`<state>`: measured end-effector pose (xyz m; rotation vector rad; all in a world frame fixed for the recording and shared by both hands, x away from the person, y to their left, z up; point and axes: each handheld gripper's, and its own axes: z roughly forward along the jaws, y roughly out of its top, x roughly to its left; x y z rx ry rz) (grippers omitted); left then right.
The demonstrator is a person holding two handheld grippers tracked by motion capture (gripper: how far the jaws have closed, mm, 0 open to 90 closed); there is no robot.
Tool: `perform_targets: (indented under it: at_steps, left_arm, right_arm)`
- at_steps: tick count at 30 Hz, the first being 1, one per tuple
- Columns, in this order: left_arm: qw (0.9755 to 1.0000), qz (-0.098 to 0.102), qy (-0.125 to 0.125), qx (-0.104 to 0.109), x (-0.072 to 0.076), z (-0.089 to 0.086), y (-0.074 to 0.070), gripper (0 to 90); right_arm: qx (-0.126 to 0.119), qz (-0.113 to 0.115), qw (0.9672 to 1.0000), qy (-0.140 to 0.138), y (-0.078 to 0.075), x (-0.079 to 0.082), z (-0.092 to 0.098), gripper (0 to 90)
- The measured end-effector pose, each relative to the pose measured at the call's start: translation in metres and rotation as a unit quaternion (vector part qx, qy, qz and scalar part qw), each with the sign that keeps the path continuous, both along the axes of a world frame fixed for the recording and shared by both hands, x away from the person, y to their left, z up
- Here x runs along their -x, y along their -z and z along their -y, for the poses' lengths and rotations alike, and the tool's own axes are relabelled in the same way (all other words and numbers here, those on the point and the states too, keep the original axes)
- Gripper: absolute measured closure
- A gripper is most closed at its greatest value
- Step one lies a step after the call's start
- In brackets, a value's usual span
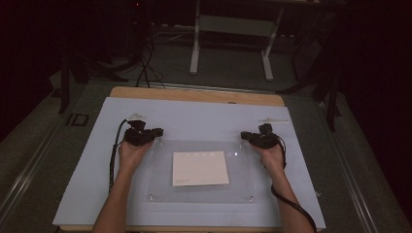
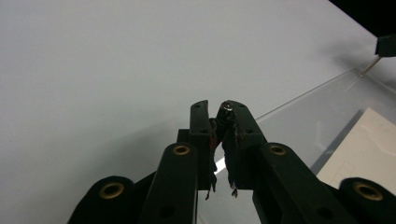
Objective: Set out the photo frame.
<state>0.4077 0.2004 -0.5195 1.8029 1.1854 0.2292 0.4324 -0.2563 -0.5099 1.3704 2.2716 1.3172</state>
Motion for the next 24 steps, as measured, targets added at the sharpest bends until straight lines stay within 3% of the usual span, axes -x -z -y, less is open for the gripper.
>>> perform_targets:
  at_steps: [10, 18, 24]
  left_arm:
    - [0.9989, -0.029, 0.005, 0.036, -0.012, -0.006, 0.003, 82.0]
    - [0.9969, -0.047, -0.006, 0.063, -0.022, -0.007, 0.006, 82.7]
    - [0.9963, -0.057, -0.016, 0.063, -0.028, -0.005, 0.007, 84.0]
  right_arm:
    - [-0.025, -0.024, 0.9994, -0.004, 0.001, -0.011, 0.004, 82.9]
    - [-0.044, -0.039, 0.9983, 0.004, 0.002, -0.020, 0.004, 82.9]
    - [-0.028, -0.042, 0.9986, 0.017, 0.001, -0.026, 0.000, 80.4]
